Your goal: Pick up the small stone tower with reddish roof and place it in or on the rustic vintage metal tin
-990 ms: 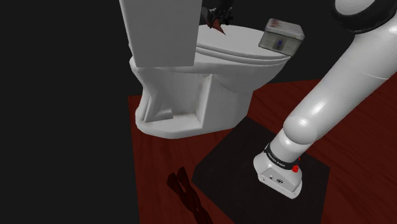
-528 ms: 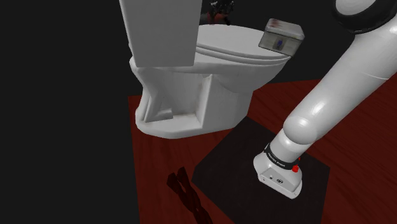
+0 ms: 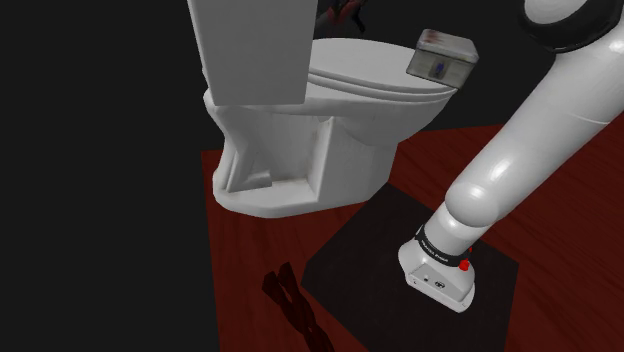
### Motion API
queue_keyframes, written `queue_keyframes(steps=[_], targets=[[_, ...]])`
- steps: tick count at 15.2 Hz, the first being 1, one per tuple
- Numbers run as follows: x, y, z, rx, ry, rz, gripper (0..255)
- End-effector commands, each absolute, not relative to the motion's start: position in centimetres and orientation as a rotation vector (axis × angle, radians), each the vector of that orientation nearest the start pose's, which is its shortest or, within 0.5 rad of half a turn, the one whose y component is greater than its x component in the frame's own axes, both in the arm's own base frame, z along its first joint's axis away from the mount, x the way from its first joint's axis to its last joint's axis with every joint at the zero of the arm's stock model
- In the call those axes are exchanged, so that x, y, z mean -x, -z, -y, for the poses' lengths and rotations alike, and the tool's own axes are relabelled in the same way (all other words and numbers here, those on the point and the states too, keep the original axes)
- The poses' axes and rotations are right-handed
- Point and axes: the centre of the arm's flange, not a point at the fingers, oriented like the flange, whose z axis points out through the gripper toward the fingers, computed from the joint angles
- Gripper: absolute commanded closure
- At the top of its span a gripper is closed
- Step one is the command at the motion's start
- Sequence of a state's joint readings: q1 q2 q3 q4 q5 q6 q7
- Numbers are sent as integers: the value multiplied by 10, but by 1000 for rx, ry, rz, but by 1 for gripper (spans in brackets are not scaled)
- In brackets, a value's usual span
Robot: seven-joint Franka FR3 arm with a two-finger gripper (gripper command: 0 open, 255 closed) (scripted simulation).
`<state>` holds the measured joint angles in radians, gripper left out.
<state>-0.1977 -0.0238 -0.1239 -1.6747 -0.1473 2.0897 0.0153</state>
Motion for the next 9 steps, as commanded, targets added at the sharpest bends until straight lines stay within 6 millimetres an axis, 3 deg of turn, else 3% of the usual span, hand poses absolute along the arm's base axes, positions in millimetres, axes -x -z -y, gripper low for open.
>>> queue_keyframes(steps=[1, 9], targets=[[-557, -654, 193, 3238, 686, -478, 255], [-557, -697, 193, 3238, 686, -478, 255]])
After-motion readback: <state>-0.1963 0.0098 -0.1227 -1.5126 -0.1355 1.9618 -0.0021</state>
